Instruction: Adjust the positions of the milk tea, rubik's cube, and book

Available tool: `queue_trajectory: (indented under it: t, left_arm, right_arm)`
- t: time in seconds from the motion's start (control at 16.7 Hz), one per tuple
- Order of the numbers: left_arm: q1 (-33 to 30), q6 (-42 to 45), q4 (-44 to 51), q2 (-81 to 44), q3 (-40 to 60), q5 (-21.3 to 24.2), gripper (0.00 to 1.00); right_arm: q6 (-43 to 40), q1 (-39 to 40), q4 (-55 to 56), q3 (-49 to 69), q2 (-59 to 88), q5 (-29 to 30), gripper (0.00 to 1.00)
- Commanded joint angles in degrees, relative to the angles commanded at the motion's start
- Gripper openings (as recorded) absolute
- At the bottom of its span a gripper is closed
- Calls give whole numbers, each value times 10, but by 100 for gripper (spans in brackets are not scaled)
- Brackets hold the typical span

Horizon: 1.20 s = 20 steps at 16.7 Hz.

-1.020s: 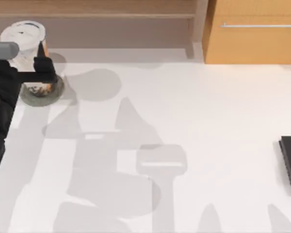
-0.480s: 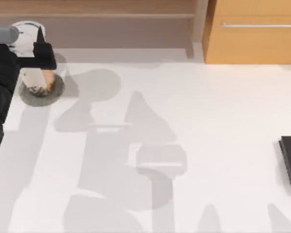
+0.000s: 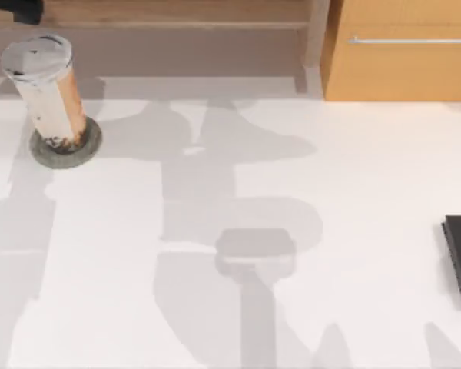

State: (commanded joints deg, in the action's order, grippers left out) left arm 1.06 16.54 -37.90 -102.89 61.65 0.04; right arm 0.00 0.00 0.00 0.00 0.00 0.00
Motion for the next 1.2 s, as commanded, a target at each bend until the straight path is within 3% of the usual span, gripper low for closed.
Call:
queue_trajectory:
  t: [0.36,0.78,0.96,1.2]
  left_arm:
    - [74,90,366,-29,208,14,100]
    - [159,110,824,-117,378,13,100]
    - [187,105,968,-162,423,10,100]
    - [211,97,1085,-206,453,3,100]
  right_arm:
    - [0,0,0,0,0,0,100]
    - [0,0,0,0,0,0,100]
    - [0,0,0,0,0,0,100]
    - [0,0,0,0,0,0,100]
